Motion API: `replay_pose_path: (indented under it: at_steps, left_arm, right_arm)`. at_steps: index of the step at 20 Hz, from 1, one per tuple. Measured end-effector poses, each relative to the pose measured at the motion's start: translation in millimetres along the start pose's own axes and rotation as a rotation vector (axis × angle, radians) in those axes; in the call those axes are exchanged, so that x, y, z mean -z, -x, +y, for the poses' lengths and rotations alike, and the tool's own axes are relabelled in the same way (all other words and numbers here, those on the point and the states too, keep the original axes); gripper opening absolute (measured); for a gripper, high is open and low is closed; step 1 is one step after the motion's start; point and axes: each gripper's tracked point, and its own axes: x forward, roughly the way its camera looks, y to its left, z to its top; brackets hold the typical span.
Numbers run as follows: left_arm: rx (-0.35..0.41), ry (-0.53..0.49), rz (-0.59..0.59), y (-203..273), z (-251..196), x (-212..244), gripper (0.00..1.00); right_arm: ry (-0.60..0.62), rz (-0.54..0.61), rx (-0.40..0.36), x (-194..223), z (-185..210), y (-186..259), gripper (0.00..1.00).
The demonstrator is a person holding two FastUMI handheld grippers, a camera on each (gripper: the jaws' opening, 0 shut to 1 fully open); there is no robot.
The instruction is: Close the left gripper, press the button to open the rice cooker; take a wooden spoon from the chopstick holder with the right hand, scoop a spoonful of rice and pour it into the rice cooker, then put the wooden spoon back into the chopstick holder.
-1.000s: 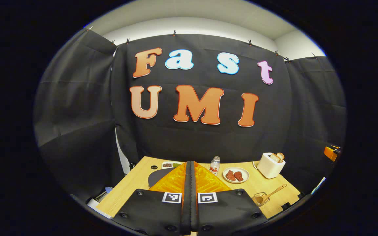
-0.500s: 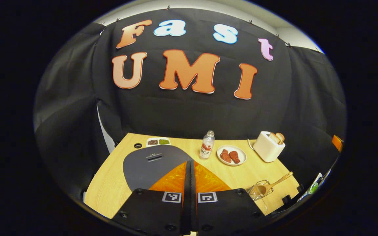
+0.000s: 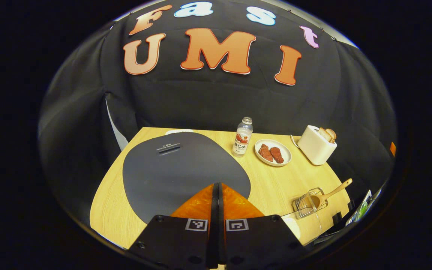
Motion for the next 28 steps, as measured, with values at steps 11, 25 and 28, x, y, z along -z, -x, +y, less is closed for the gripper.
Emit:
replay_pose_path:
  at_steps: [11,25,28]
  left_arm:
    - [0.016,0.103,0.055,-2,12,19,0.05]
    - [-0.096,-0.013,-0.141,51,20,-50,0.04]
    - [-0.136,-0.022,-0.295,106,26,-109,0.04]
  right_arm:
    - [-0.008,0.031,-0.013,13,-2,0,0.95]
    - [-0.002,0.021,-0.069,15,15,13,0.94]
    - [-0.007,0.005,-0.074,11,16,16,0.94]
